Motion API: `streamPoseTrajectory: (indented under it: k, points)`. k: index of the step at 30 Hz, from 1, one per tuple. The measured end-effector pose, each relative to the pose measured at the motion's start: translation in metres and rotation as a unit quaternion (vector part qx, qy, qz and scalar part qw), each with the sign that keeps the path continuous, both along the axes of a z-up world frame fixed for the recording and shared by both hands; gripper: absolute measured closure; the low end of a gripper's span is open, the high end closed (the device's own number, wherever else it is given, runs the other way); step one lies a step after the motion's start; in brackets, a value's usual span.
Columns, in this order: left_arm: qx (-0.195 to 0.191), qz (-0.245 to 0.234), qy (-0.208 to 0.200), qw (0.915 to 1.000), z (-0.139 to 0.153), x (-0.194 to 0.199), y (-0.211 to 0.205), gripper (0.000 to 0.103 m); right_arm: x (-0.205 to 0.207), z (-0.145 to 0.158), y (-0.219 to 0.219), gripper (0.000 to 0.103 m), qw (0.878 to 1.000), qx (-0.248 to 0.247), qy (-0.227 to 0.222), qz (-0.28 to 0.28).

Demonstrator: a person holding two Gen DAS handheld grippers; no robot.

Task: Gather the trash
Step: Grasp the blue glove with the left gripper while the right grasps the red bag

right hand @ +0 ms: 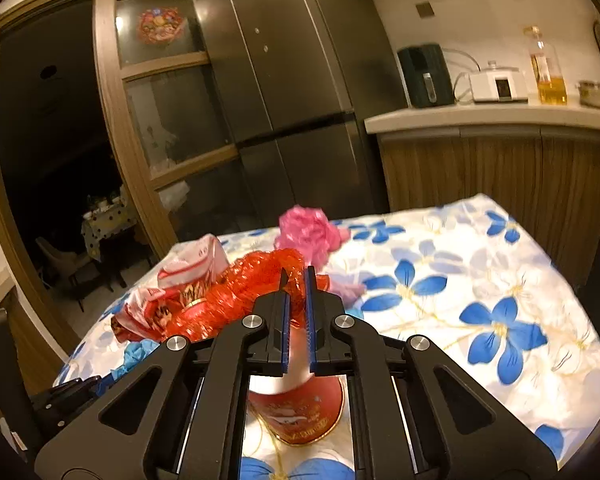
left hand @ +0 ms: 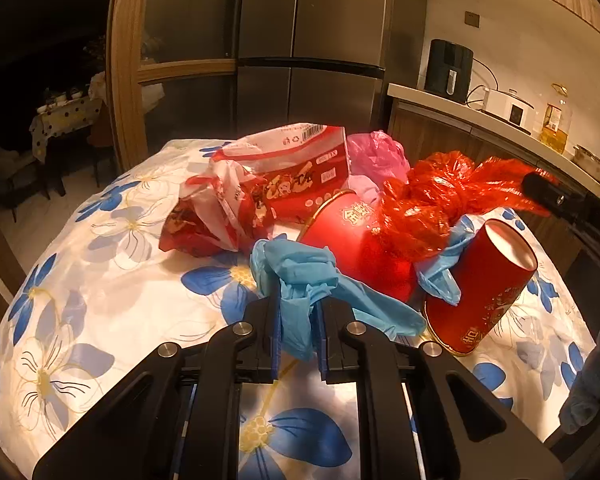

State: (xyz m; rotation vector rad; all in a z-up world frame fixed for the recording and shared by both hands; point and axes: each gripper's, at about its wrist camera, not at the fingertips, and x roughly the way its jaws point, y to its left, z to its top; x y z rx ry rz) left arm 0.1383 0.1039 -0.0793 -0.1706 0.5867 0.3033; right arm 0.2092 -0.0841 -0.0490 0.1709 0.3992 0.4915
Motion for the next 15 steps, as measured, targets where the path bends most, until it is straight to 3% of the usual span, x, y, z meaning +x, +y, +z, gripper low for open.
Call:
streamPoseTrajectory:
  k: [9,15]
  points:
    - [0.005,0.010,-0.017,0.9998,0.016,-0.007,0.003,0.090,-0.015,0.043,-0.007,0.098,0.997,-0.001,-0.067,-0.022]
    - [0.008,0.009,-0.033,0.9994,0.031,-0.010,-0.001,0.090,-0.021,0.067,-0.032,0.098,0.995,0.024,-0.089,-0.046]
